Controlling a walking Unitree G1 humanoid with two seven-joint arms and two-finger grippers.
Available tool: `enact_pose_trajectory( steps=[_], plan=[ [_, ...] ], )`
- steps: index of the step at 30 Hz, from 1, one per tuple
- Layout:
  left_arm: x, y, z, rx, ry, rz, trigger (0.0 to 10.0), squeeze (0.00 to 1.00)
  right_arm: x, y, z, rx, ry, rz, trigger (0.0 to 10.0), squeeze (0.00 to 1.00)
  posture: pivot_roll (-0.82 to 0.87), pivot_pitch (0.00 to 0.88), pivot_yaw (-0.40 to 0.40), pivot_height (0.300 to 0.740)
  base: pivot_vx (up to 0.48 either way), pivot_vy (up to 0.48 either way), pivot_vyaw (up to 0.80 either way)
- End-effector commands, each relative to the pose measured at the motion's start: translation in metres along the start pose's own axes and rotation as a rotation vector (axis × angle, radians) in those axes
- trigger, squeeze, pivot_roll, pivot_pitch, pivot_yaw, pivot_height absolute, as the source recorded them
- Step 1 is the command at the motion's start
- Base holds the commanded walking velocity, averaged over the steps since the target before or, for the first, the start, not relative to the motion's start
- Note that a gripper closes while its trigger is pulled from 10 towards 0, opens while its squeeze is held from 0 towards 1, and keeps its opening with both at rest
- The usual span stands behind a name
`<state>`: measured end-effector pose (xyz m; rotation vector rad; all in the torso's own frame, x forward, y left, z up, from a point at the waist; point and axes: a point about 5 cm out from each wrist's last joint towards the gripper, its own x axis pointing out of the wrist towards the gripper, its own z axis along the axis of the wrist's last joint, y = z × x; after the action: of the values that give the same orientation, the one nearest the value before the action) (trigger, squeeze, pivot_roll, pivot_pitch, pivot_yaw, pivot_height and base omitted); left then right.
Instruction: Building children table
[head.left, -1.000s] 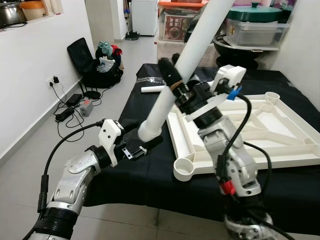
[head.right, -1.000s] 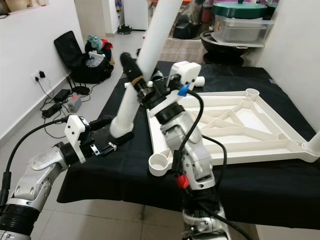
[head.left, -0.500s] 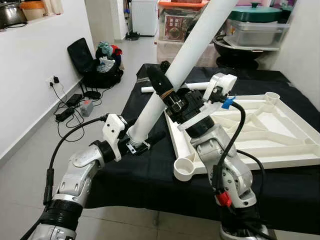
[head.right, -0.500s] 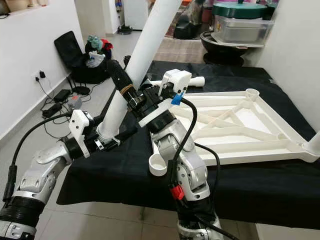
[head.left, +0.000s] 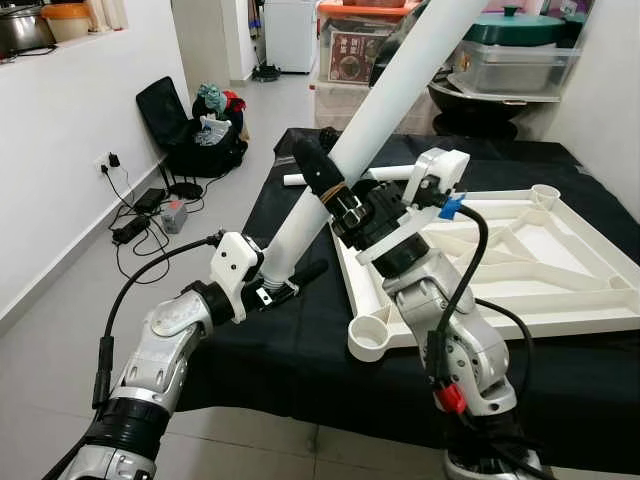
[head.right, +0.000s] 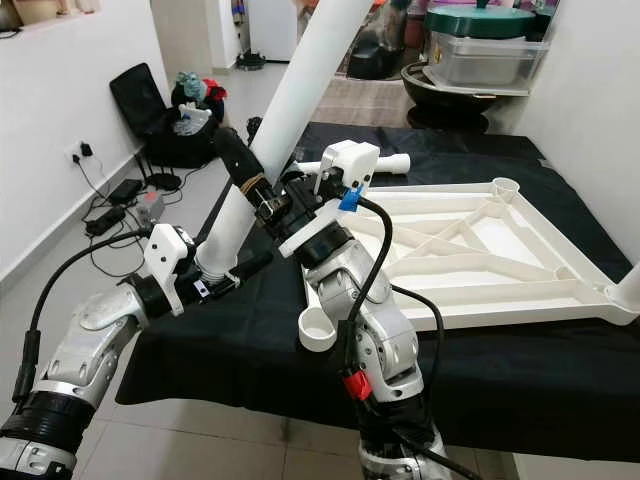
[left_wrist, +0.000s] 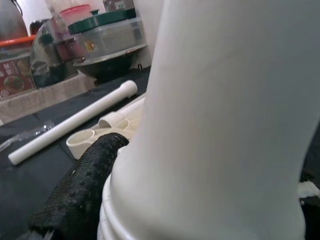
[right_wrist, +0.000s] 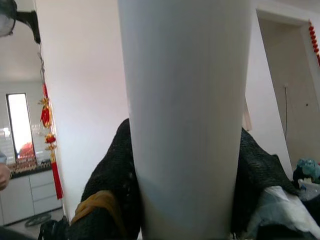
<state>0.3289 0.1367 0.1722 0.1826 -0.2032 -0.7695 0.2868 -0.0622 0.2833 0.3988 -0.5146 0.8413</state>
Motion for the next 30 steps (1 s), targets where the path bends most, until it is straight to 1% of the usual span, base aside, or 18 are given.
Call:
enact_pose_trajectory(
  steps=[1, 2, 3, 4, 5, 6, 11, 12, 13, 14, 16, 19, 22, 25, 28, 29, 30],
  plan=[
    [-0.001, 0.011, 0.004, 0.025, -0.004, 0.051, 0.0, 0.00, 0.000, 0.006, -0.010, 0.037, 0.058, 0.028, 2.9, 0.00, 0.06, 0.000, -0.045, 0.740, 0.000, 0.000, 0.00],
    [-0.002, 0.011, 0.004, 0.032, -0.002, 0.050, 0.0, 0.00, 0.000, 0.006, -0.013, 0.041, 0.082, 0.022, 10.0, 0.00, 0.06, 0.000, -0.045, 0.740, 0.000, 0.000, 0.00],
    [-0.002, 0.011, 0.002, 0.041, 0.002, 0.047, 0.0, 0.00, -0.001, 0.006, -0.015, 0.043, 0.102, 0.020, 10.0, 0.00, 0.06, 0.000, -0.047, 0.740, 0.000, 0.000, 0.00],
    [-0.002, 0.011, 0.001, 0.046, 0.007, 0.050, 0.0, 0.00, -0.002, 0.006, -0.017, 0.073, 0.115, 0.027, 10.0, 0.96, 0.07, 0.000, -0.052, 0.740, 0.000, 0.000, 0.00],
    [-0.001, 0.010, 0.000, 0.048, 0.010, 0.052, 0.0, 0.00, -0.003, 0.006, -0.019, 0.096, 0.122, 0.033, 10.0, 0.96, 0.07, 0.000, -0.053, 0.740, 0.000, 0.000, 0.00],
    [-0.001, 0.010, 0.000, 0.050, 0.012, 0.053, 0.0, 0.00, -0.004, 0.006, -0.020, 0.104, 0.133, 0.036, 10.0, 1.00, 0.07, 0.000, -0.054, 0.740, 0.000, 0.000, 0.00],
    [-0.003, 0.009, -0.001, 0.053, 0.013, 0.053, 0.0, 0.00, -0.005, 0.007, -0.024, 0.091, 0.172, 0.042, 10.0, 1.00, 0.07, 0.000, -0.054, 0.740, 0.000, 0.000, 0.00],
    [-0.005, 0.010, -0.002, 0.066, 0.022, 0.052, 0.0, 0.00, -0.005, 0.006, -0.026, 0.086, 0.194, 0.044, 10.0, 1.00, 0.07, 0.000, -0.054, 0.740, 0.000, 0.000, 0.00],
    [-0.006, 0.010, -0.003, 0.078, 0.030, 0.049, 0.0, 0.00, -0.004, 0.006, -0.028, 0.079, 0.213, 0.040, 10.0, 0.04, 0.07, 0.000, -0.054, 0.740, 0.000, 0.000, 0.00],
    [-0.006, 0.011, -0.004, 0.085, 0.034, 0.046, 0.0, 0.00, -0.004, 0.005, -0.029, 0.078, 0.221, 0.032, 10.0, 0.00, 0.07, 0.000, -0.058, 0.740, 0.000, 0.000, 0.00],
    [-0.006, 0.011, -0.004, 0.089, 0.035, 0.044, 0.0, 0.00, -0.003, 0.005, -0.030, 0.080, 0.223, 0.025, 10.0, 0.00, 0.07, 0.000, -0.058, 0.740, 0.000, 0.000, 0.00],
    [-0.006, 0.008, -0.008, 0.091, 0.040, 0.036, 0.0, 0.00, 0.004, 0.000, -0.026, 0.096, 0.169, -0.020, 10.0, 0.00, 0.07, 0.000, -0.056, 0.740, 0.000, 0.000, 0.00],
    [-0.004, 0.001, -0.012, 0.082, 0.043, 0.027, 0.0, 0.00, 0.011, -0.005, -0.026, 0.101, 0.131, -0.077, 10.0, 0.00, 0.08, 0.000, -0.054, 0.740, 0.000, 0.000, 0.00],
    [-0.003, 0.000, -0.011, 0.077, 0.040, 0.021, 0.0, 0.00, 0.013, -0.007, -0.025, 0.104, 0.115, -0.097, 10.0, 0.00, 0.08, 0.000, -0.052, 0.740, 0.000, 0.000, 0.00],
    [-0.004, 0.002, -0.012, 0.081, 0.042, 0.022, 0.0, 0.00, 0.018, -0.013, -0.019, 0.114, 0.072, -0.134, 10.0, 0.00, 0.08, 0.000, -0.052, 0.740, 0.000, 0.000, 0.00],
    [-0.005, 0.003, -0.012, 0.083, 0.045, 0.022, 0.0, 0.00, 0.019, -0.013, -0.017, 0.120, 0.060, -0.130, 8.7, 0.00, 0.08, 0.000, -0.049, 0.740, 0.000, 0.000, 0.00],
    [-0.005, 0.003, -0.012, 0.085, 0.045, 0.022, 0.0, 0.00, 0.020, -0.012, -0.016, 0.124, 0.053, -0.125, 8.7, 0.00, 0.08, 0.000, -0.049, 0.740, 0.000, 0.000, 0.00]
  ],
)
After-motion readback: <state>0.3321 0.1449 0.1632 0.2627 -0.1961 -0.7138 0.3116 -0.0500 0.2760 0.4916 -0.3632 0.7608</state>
